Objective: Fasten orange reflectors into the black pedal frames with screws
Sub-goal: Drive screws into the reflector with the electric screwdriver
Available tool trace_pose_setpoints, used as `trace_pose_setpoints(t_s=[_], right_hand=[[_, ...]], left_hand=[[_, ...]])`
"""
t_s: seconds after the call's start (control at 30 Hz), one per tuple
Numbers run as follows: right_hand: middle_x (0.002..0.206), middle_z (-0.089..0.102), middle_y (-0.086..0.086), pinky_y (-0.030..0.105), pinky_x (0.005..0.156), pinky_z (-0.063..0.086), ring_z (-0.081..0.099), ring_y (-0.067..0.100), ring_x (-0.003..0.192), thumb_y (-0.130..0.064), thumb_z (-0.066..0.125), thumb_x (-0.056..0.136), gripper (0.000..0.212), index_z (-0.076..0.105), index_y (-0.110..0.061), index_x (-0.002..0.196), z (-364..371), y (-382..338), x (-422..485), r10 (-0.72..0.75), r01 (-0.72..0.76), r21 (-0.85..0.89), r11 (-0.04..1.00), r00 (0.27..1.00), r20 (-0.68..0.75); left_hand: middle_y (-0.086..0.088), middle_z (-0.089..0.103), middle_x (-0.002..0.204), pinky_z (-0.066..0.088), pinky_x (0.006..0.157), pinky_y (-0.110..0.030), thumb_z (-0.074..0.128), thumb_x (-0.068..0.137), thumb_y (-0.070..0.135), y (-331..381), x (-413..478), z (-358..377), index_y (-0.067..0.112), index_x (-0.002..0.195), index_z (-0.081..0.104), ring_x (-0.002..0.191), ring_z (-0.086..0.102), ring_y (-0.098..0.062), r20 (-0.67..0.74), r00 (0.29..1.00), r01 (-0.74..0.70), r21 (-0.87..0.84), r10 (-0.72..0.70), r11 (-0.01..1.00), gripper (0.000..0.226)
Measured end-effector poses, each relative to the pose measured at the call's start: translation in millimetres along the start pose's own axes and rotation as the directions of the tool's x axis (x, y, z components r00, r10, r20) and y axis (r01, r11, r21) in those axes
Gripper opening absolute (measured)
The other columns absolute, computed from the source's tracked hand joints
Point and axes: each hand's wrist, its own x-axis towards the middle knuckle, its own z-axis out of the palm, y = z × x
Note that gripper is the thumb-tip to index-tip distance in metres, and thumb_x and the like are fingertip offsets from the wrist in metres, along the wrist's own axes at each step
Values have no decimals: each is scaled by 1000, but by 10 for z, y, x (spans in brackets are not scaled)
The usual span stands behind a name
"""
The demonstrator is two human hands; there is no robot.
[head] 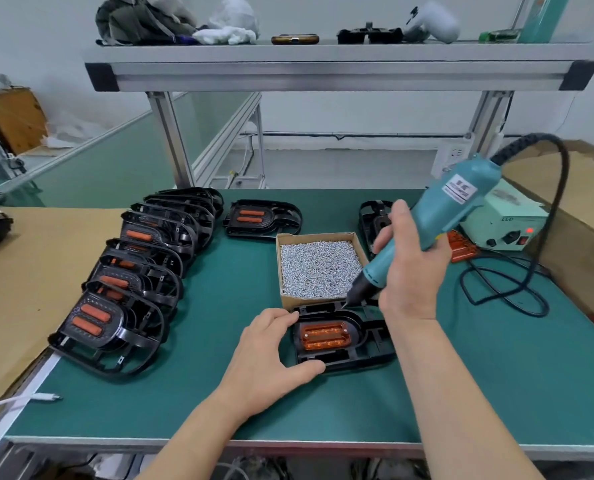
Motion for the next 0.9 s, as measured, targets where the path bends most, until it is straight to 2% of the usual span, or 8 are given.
trace_pose_setpoints(t_s=[0.17, 0.3, 0.37, 0.43, 0.6, 0.7, 0.77, 0.9], right_hand=[[54, 59, -11, 24, 52, 44, 50, 7, 47, -24, 69, 95, 21, 52, -15, 88, -221, 24, 162, 45, -45, 6, 999, 980, -192], [58, 60, -11, 25, 58, 49, 55, 9, 54, -43, 66, 94, 30, 53, -16, 96, -396, 73, 282, 130, -119, 52, 992, 931, -341], [62, 63, -6, 25, 64, 52, 59, 12, 61, -52, 62, 94, 40, 53, -15, 106, -499, 125, 336, 213, -190, 98, 977, 886, -411], [66, 66, -3, 25, 68, 53, 63, 11, 64, -55, 55, 97, 38, 54, -19, 109, -611, 181, 369, 307, -265, 157, 952, 837, -453], [88, 62, -4, 26, 72, 58, 69, 12, 76, -36, 51, 103, 22, 49, -20, 118, -820, 243, 383, 422, -356, 227, 906, 733, -534], [95, 59, -4, 28, 80, 55, 64, 12, 83, -28, 52, 102, 6, 53, -22, 101, -898, 275, 405, 458, -415, 209, 885, 701, -547], [102, 59, -3, 28, 80, 53, 60, 13, 86, -27, 52, 102, 6, 52, -22, 99, -944, 302, 411, 481, -468, 179, 865, 677, -556], [108, 55, 1, 27, 76, 54, 59, 13, 84, -22, 54, 102, 18, 47, -16, 118, -988, 340, 423, 506, -522, 140, 841, 671, -542]], left_hand=[[27, 38, 129, 34, 111, -28, 63, 62, 77, -7, 1, -7, 30, 142, 47, 126, 40, -2, 2, 1000, -4, 5, 4, 1000, 94], [33, 36, 128, 34, 111, -26, 63, 62, 78, -23, 4, -6, 30, 142, 46, 126, 40, 0, 4, 1000, -2, 2, 2, 1000, 95], [34, 35, 127, 34, 110, -26, 63, 62, 79, -29, 7, -5, 31, 142, 46, 126, 40, 0, 5, 1000, -2, 2, 2, 1000, 95], [34, 36, 127, 35, 110, -27, 63, 63, 79, -29, 8, -5, 31, 142, 46, 126, 40, -1, 5, 1000, -3, 0, 3, 1000, 94], [32, 37, 127, 35, 110, -27, 64, 63, 78, -28, 11, -3, 31, 142, 46, 126, 41, 0, 0, 1000, -4, 1, 4, 1000, 94], [30, 38, 129, 36, 111, -28, 64, 62, 78, -27, 15, -2, 32, 143, 46, 127, 41, -1, 2, 1000, -1, 0, 1, 1000, 94], [30, 39, 129, 36, 111, -29, 64, 62, 78, -28, 13, 2, 32, 142, 46, 127, 42, -2, 2, 1000, 4, -3, -4, 1000, 94], [32, 38, 128, 37, 110, -29, 64, 62, 78, -34, 10, 1, 33, 142, 46, 126, 42, -1, 0, 1000, 0, 1, 0, 1000, 93]])
